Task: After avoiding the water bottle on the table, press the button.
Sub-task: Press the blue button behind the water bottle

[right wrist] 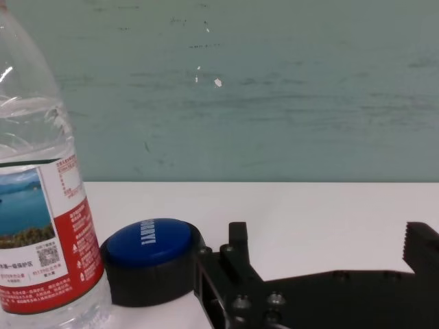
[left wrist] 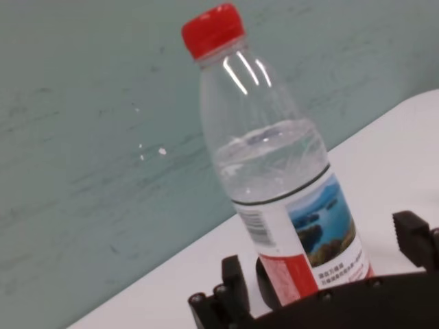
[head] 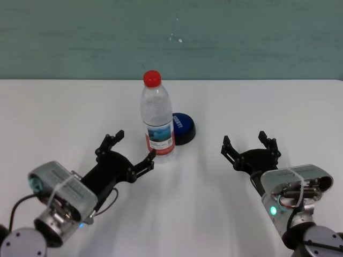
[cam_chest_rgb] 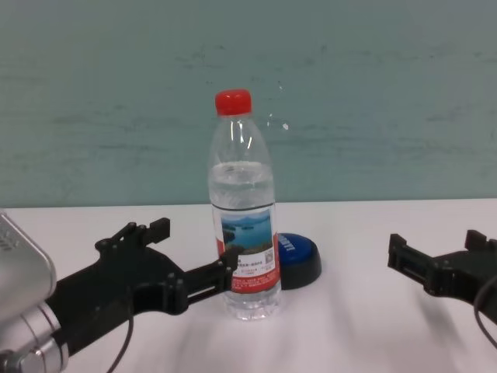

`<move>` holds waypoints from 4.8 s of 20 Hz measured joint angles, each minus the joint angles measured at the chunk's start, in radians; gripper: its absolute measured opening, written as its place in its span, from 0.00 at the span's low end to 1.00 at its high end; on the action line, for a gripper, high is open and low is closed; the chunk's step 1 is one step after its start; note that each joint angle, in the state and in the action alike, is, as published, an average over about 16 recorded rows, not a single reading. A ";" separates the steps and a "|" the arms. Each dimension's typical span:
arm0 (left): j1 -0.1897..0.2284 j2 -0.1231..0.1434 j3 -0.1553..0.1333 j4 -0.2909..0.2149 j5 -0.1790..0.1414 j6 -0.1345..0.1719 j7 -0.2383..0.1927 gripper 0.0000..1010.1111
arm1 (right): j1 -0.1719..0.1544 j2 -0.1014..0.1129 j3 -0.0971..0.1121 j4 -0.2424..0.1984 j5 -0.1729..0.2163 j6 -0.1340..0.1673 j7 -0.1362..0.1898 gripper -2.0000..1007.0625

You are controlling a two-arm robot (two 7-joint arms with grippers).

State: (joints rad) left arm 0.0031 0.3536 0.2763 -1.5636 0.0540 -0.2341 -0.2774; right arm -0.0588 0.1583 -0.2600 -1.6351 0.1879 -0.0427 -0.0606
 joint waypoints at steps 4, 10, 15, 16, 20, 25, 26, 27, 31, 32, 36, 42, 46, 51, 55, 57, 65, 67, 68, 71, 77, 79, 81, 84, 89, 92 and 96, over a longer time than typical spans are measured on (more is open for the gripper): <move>0.043 -0.012 -0.015 -0.033 0.001 0.006 0.021 0.99 | 0.000 0.000 0.000 0.000 0.000 0.000 0.000 1.00; 0.119 -0.023 -0.045 -0.086 -0.011 0.004 0.039 0.99 | 0.000 0.000 0.000 0.000 0.000 0.000 0.000 1.00; 0.177 -0.029 -0.073 -0.124 -0.022 -0.001 0.050 0.99 | 0.000 0.000 0.000 0.000 0.000 0.000 0.000 1.00; 0.188 -0.030 -0.078 -0.131 -0.023 -0.002 0.051 0.99 | 0.000 0.000 0.000 0.000 0.000 0.000 0.000 1.00; 0.228 -0.035 -0.098 -0.155 -0.030 -0.009 0.057 0.99 | 0.000 0.000 0.000 0.000 0.000 0.000 0.000 1.00; 0.264 -0.045 -0.120 -0.173 -0.042 -0.023 0.060 0.99 | 0.000 0.000 0.000 0.000 0.000 0.000 0.000 1.00; 0.270 -0.047 -0.123 -0.175 -0.043 -0.025 0.061 0.99 | 0.000 0.000 0.000 0.000 0.000 0.000 0.000 1.00; 0.275 -0.050 -0.126 -0.177 -0.044 -0.027 0.061 0.99 | 0.000 0.000 0.000 0.000 0.000 0.000 0.000 1.00; 0.291 -0.059 -0.136 -0.179 -0.045 -0.033 0.064 0.99 | 0.000 0.000 0.000 0.000 0.000 0.000 0.000 1.00; 0.293 -0.061 -0.138 -0.178 -0.045 -0.034 0.064 0.99 | 0.000 0.000 0.000 0.000 0.000 0.000 0.000 1.00; 0.298 -0.067 -0.141 -0.174 -0.040 -0.035 0.063 0.99 | 0.000 0.000 0.000 0.000 0.000 0.000 0.000 1.00; 0.301 -0.064 -0.143 -0.173 -0.026 -0.026 0.062 0.99 | 0.000 0.000 0.000 0.000 0.000 0.000 0.000 1.00; 0.303 -0.061 -0.145 -0.174 -0.023 -0.025 0.061 0.99 | 0.000 0.000 0.000 0.000 0.000 0.000 0.000 1.00; 0.303 -0.059 -0.146 -0.175 -0.022 -0.024 0.059 0.99 | 0.000 0.000 0.000 0.000 0.000 0.000 0.000 1.00; 0.304 -0.060 -0.146 -0.175 -0.022 -0.024 0.059 0.99 | 0.000 0.000 0.000 0.000 0.000 0.000 0.000 1.00; 0.304 -0.060 -0.145 -0.175 -0.022 -0.024 0.060 0.99 | 0.000 0.000 0.000 0.000 0.000 0.000 0.000 1.00; 0.304 -0.060 -0.145 -0.175 -0.022 -0.024 0.060 0.99 | -0.002 0.004 0.003 -0.008 -0.009 0.003 0.018 1.00; 0.304 -0.060 -0.145 -0.175 -0.022 -0.024 0.060 0.99 | -0.004 0.007 0.005 -0.017 -0.013 0.006 0.028 1.00; 0.304 -0.060 -0.145 -0.175 -0.022 -0.024 0.060 0.99 | -0.006 0.008 0.006 -0.023 -0.016 0.008 0.034 1.00; 0.304 -0.060 -0.145 -0.175 -0.022 -0.024 0.060 0.99 | -0.010 0.016 0.010 -0.043 -0.023 0.014 0.055 1.00; 0.304 -0.060 -0.145 -0.175 -0.022 -0.024 0.060 0.99 | -0.026 0.041 0.022 -0.100 -0.038 0.030 0.115 1.00; 0.304 -0.060 -0.145 -0.175 -0.022 -0.024 0.060 0.99 | -0.033 0.053 0.028 -0.122 -0.040 0.036 0.139 1.00; 0.304 -0.060 -0.145 -0.175 -0.022 -0.024 0.060 0.99 | -0.041 0.067 0.033 -0.144 -0.042 0.041 0.164 1.00; 0.304 -0.060 -0.145 -0.175 -0.022 -0.024 0.060 0.99 | -0.055 0.089 0.041 -0.175 -0.046 0.047 0.201 1.00; 0.304 -0.060 -0.145 -0.175 -0.022 -0.024 0.060 0.99 | -0.080 0.127 0.049 -0.218 -0.048 0.042 0.261 1.00; 0.304 -0.060 -0.145 -0.175 -0.022 -0.024 0.060 0.99 | -0.093 0.145 0.048 -0.232 -0.044 0.032 0.295 1.00; 0.304 -0.060 -0.145 -0.175 -0.022 -0.024 0.060 0.99 | -0.106 0.161 0.040 -0.238 -0.034 0.012 0.331 1.00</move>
State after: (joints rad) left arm 0.3067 0.2936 0.1310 -1.7389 0.0318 -0.2582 -0.2173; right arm -0.1646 0.3190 -0.2200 -1.8730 0.1541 -0.0304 0.2704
